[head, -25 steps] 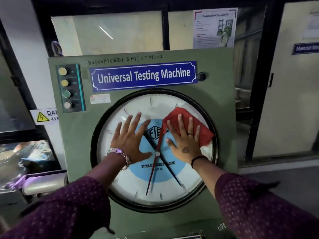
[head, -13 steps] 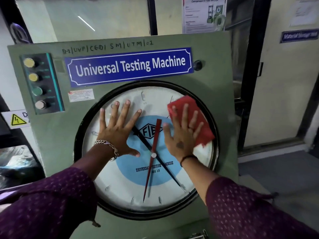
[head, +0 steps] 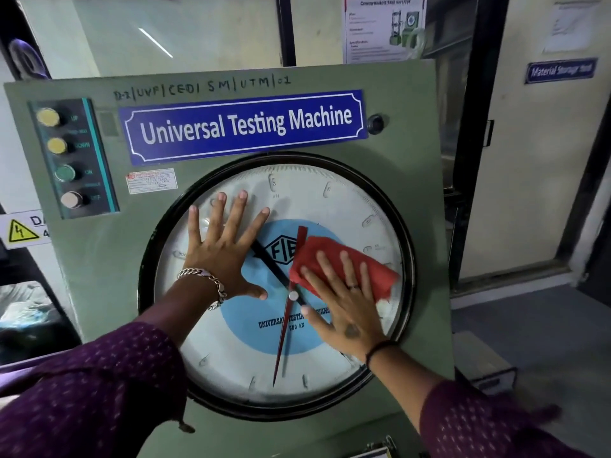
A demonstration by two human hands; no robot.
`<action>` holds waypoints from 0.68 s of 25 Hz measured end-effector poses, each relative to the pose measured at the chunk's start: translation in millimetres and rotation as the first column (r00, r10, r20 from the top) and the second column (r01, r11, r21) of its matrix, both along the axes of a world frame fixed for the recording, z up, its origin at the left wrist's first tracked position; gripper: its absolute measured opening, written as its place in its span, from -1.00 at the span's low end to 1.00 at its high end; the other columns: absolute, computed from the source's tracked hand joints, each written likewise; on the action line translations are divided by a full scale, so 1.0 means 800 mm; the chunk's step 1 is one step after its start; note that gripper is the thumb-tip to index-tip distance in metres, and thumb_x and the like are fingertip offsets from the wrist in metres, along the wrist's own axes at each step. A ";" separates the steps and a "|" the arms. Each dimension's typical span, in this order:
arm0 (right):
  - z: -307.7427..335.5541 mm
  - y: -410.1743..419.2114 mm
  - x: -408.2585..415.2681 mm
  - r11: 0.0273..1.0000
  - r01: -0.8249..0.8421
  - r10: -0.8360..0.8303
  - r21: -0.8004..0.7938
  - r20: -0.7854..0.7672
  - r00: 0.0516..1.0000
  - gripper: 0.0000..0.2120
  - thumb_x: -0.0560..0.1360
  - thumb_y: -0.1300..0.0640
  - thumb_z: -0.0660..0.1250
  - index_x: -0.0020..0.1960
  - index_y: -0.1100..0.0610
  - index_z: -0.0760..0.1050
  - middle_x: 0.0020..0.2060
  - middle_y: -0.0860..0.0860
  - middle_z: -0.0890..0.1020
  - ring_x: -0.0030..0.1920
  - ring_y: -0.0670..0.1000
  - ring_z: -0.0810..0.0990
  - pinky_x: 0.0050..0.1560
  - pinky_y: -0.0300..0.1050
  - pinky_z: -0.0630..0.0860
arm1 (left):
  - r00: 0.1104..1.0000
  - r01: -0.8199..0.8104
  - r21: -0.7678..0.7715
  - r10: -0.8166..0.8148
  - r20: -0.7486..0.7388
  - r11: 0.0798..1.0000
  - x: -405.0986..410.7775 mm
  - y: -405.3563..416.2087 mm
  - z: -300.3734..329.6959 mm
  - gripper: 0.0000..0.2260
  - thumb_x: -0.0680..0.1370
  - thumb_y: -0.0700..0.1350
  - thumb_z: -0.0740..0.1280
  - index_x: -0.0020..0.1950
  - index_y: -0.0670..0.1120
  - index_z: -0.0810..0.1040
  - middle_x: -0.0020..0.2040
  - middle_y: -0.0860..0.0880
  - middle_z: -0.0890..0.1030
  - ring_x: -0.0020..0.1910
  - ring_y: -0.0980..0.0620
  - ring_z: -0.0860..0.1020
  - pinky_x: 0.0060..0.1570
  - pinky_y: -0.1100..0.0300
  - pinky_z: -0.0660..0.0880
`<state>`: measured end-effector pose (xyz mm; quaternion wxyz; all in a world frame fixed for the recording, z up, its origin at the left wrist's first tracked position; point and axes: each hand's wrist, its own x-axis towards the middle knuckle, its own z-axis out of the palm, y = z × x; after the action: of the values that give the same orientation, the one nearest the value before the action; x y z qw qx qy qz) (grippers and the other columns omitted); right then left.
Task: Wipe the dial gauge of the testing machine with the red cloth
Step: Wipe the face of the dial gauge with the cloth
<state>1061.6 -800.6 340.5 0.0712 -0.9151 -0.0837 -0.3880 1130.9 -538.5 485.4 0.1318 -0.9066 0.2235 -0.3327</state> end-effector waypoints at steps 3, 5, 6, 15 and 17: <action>0.041 -0.010 0.024 0.964 0.103 -0.101 0.247 -0.023 0.995 -0.24 0.68 -0.51 -0.13 0.80 -0.25 -0.07 0.82 -0.10 -0.17 0.78 0.29 -0.25 0.69 0.55 -0.23 | 1.000 0.019 -0.005 -0.019 0.007 1.000 0.001 0.000 -0.001 0.58 -0.02 0.72 0.44 0.79 0.18 -0.26 0.77 -0.09 -0.38 0.72 -0.30 -0.38 0.58 -0.54 -0.32; 0.088 0.017 0.050 0.933 0.136 -0.136 0.333 -0.025 0.990 -0.24 0.68 -0.50 -0.10 0.80 -0.24 -0.08 0.82 -0.09 -0.18 0.79 0.29 -0.27 0.68 0.48 -0.34 | 1.000 0.022 -0.003 -0.022 0.016 1.000 0.001 0.001 -0.001 0.58 -0.02 0.71 0.45 0.79 0.17 -0.24 0.78 -0.10 -0.37 0.72 -0.30 -0.38 0.57 -0.56 -0.30; 0.083 0.024 0.050 0.949 0.114 -0.122 0.293 0.007 0.993 -0.24 0.69 -0.48 -0.06 0.81 -0.25 -0.08 0.82 -0.09 -0.18 0.79 0.29 -0.26 0.67 0.50 -0.33 | 0.999 0.028 0.001 -0.028 0.017 1.000 0.003 0.001 0.000 0.57 -0.02 0.71 0.45 0.79 0.17 -0.23 0.78 -0.10 -0.36 0.72 -0.31 -0.37 0.57 -0.58 -0.27; 0.044 0.014 0.033 0.776 0.240 -0.212 0.583 -0.118 0.970 -0.17 0.64 -0.54 -0.24 0.81 -0.18 -0.07 0.77 -0.05 -0.27 0.78 0.33 -0.26 0.66 0.58 -0.26 | 0.998 0.056 -0.018 -0.055 0.032 0.998 0.007 0.001 -0.006 0.57 -0.05 0.72 0.43 0.80 0.18 -0.19 0.80 -0.08 -0.31 0.75 -0.34 -0.27 0.56 -0.60 -0.24; 0.059 0.021 0.047 0.920 0.162 -0.177 0.356 0.010 0.984 -0.22 0.66 -0.52 -0.14 0.80 -0.25 -0.05 0.80 -0.10 -0.22 0.79 0.30 -0.21 0.68 0.53 -0.27 | 0.998 0.046 -0.013 -0.046 0.032 0.999 0.006 0.000 -0.005 0.57 -0.04 0.72 0.43 0.80 0.18 -0.20 0.79 -0.09 -0.32 0.75 -0.34 -0.27 0.57 -0.60 -0.24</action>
<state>1099.6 -783.9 387.9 0.1991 -0.8827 0.0655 -0.4205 1135.8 -538.1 481.6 0.1215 -0.8967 0.2400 -0.3515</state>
